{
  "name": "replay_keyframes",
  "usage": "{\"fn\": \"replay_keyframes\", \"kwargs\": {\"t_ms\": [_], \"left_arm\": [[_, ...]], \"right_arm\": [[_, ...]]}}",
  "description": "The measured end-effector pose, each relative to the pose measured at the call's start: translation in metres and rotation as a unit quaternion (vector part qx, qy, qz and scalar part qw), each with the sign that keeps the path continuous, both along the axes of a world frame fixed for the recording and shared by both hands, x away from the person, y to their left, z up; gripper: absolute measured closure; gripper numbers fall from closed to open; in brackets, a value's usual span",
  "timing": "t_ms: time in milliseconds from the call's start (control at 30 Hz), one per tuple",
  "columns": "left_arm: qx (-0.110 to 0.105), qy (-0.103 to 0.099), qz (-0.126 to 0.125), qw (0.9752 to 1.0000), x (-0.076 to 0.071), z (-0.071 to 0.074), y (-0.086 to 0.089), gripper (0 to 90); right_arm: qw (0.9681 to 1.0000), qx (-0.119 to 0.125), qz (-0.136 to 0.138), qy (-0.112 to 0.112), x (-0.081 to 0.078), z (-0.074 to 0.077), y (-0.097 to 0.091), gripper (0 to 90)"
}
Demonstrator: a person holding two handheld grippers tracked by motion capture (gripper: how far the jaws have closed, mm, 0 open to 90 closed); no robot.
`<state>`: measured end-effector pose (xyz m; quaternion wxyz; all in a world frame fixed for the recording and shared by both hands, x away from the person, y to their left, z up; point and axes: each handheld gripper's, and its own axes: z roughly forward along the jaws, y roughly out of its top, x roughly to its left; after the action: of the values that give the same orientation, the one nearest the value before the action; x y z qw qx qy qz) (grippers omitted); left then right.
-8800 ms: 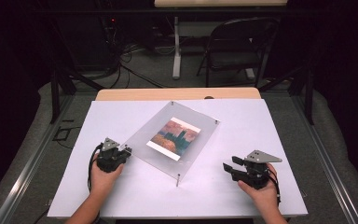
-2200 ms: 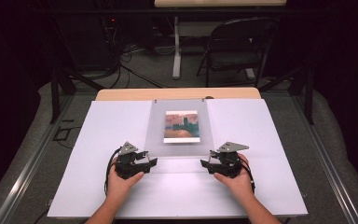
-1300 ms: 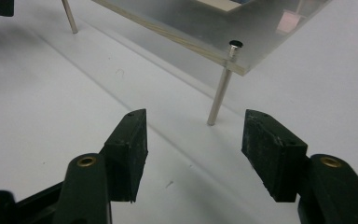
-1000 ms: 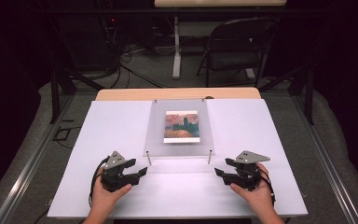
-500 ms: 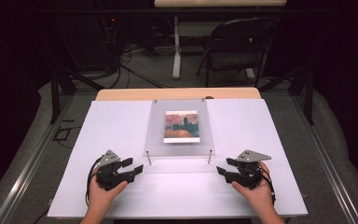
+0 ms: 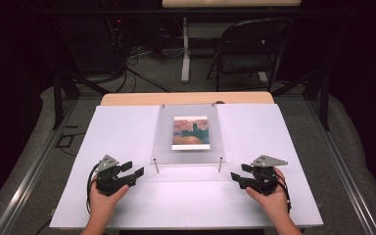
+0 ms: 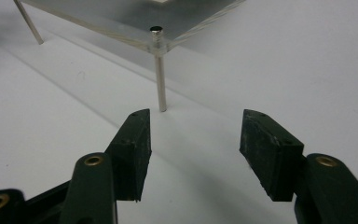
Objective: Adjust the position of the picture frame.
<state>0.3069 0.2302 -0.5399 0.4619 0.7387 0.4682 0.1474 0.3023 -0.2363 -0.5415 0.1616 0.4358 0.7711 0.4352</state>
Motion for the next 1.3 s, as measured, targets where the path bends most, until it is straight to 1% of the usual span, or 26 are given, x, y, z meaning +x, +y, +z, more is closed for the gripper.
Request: {"fn": "replay_keyframes", "kwargs": {"t_ms": [133,267,333,433,500,533,567,600,633,667,700,767,833,867,933,1067,1100,1167,1200,1233,1300], "left_arm": [[0.008,-0.001,0.014,0.9999,0.004,-0.003,0.003,39.3],[0.01,0.0,0.03,0.9995,0.007,-0.004,0.006,37.3],[0.001,0.005,0.036,0.9993,0.011,-0.005,0.006,36.2],[-0.025,0.021,0.043,0.9986,0.021,-0.005,0.006,33.7],[-0.034,0.024,0.041,0.9983,0.027,-0.002,0.006,33.7],[-0.033,0.023,0.04,0.9984,0.031,0.0,0.005,33.7],[-0.028,0.021,0.038,0.9986,0.035,0.002,0.005,33.8],[-0.025,0.019,0.036,0.9989,0.039,0.004,0.004,33.9],[-0.022,0.017,0.034,0.999,0.043,0.006,0.004,34.1],[-0.018,0.018,0.032,0.9992,0.047,0.007,0.003,34.5],[-0.02,0.017,0.03,0.9992,0.052,0.008,0.001,34.5],[-0.021,0.022,0.025,0.9992,0.061,0.01,-0.002,34.6],[-0.015,0.023,0.018,0.9995,0.07,0.014,-0.006,34.9],[-0.014,0.021,0.017,0.9995,0.074,0.016,-0.008,35.3],[-0.019,0.024,0.013,0.9994,0.084,0.021,-0.011,35.6],[-0.024,0.03,0.015,0.9991,0.103,0.031,-0.017,35.7],[-0.026,0.029,0.018,0.9991,0.107,0.033,-0.018,35.7],[-0.028,0.029,0.023,0.9989,0.115,0.038,-0.021,35.5],[-0.028,0.029,0.023,0.9989,0.115,0.038,-0.021,35.4],[-0.026,0.031,0.025,0.9989,0.123,0.042,-0.023,35.3],[-0.024,0.031,0.027,0.9988,0.131,0.045,-0.025,34.6]], "right_arm": [[0.9999,-0.002,-0.004,-0.01,0.003,-0.001,-0.004,42.8],[0.9998,0.003,-0.014,-0.011,0.007,-0.002,-0.005,42.3],[0.9997,0.008,-0.019,-0.016,0.009,-0.001,-0.006,42.2],[0.9994,0.017,-0.027,-0.015,0.017,0.0,-0.006,42.0],[0.999,0.03,-0.032,-0.006,0.024,0.0,-0.007,41.9],[0.9989,0.034,-0.034,0.002,0.027,0.001,-0.007,41.5],[0.999,0.032,-0.032,0.005,0.031,0.002,-0.007,41.2],[0.9992,0.025,-0.031,0.007,0.034,0.002,-0.007,40.5],[0.9993,0.02,-0.031,0.005,0.038,0.003,-0.007,39.0],[0.9994,0.018,-0.029,0.007,0.042,0.004,-0.007,37.8],[0.9994,0.017,-0.031,0.007,0.046,0.005,-0.007,36.3],[0.9992,0.014,-0.037,0.01,0.055,0.006,-0.009,35.5],[0.9987,0.02,-0.04,0.024,0.065,0.008,-0.01,36.1],[0.9982,0.024,-0.047,0.028,0.07,0.008,-0.011,36.3],[0.9976,0.023,-0.054,0.036,0.08,0.011,-0.011,38.8],[0.9974,0.018,-0.06,0.035,0.098,0.02,-0.009,39.7],[0.9969,0.022,-0.064,0.039,0.102,0.024,-0.008,40.3],[0.9969,0.029,-0.063,0.036,0.111,0.03,-0.006,42.0],[0.9971,0.029,-0.062,0.034,0.115,0.033,-0.005,42.5],[0.9972,0.027,-0.062,0.033,0.119,0.037,-0.003,42.5],[0.9977,0.017,-0.06,0.025,0.128,0.042,-0.001,43.1]]}}
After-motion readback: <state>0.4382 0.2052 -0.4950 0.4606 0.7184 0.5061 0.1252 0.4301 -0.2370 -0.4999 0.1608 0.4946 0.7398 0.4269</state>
